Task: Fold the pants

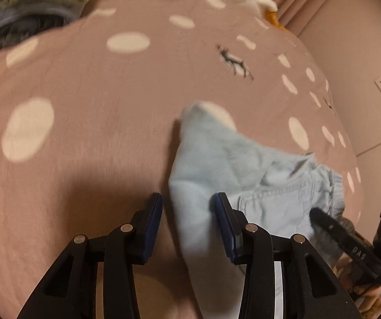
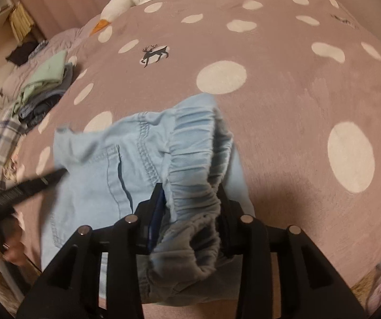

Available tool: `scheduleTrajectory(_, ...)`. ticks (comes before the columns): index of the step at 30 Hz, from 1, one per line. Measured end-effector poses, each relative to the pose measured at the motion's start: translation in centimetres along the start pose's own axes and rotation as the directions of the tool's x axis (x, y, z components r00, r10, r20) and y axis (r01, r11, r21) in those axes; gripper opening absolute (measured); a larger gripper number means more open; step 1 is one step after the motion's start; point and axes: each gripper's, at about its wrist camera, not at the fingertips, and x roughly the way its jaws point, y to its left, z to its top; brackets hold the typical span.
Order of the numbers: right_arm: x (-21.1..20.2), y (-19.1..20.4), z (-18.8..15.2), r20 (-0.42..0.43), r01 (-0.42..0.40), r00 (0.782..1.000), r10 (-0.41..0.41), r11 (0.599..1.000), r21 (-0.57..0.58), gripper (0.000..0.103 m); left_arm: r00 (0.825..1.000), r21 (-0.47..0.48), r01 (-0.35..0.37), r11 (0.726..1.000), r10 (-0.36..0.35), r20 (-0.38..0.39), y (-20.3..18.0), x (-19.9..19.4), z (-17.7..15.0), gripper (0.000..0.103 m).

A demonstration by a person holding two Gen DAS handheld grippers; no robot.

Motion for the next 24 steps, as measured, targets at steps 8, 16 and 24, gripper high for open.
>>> scheduleTrajectory(8, 0.2, -0.1, -0.4, 0.007, -0.013, 1.000, 0.013, 1.000, 0.003, 0.038, 0.998, -0.042, 0.054, 0.998, -0.055, -0.018, 0.7, -2.3, -2.2, 0.042)
scheduleTrajectory(16, 0.2, -0.3, -0.5, 0.016, -0.016, 1.000, 0.016, 1.000, 0.007, 0.039, 0.996, -0.079, 0.072, 0.994, -0.076, -0.048, 1.1, -3.5, -3.2, 0.042)
scheduleTrajectory(24, 0.1, -0.3, -0.5, 0.014, -0.021, 1.000, 0.021, 1.000, 0.012, 0.040, 0.983, -0.083, 0.128, 0.988, -0.138, -0.122, 0.2, -2.5, -5.2, 0.042)
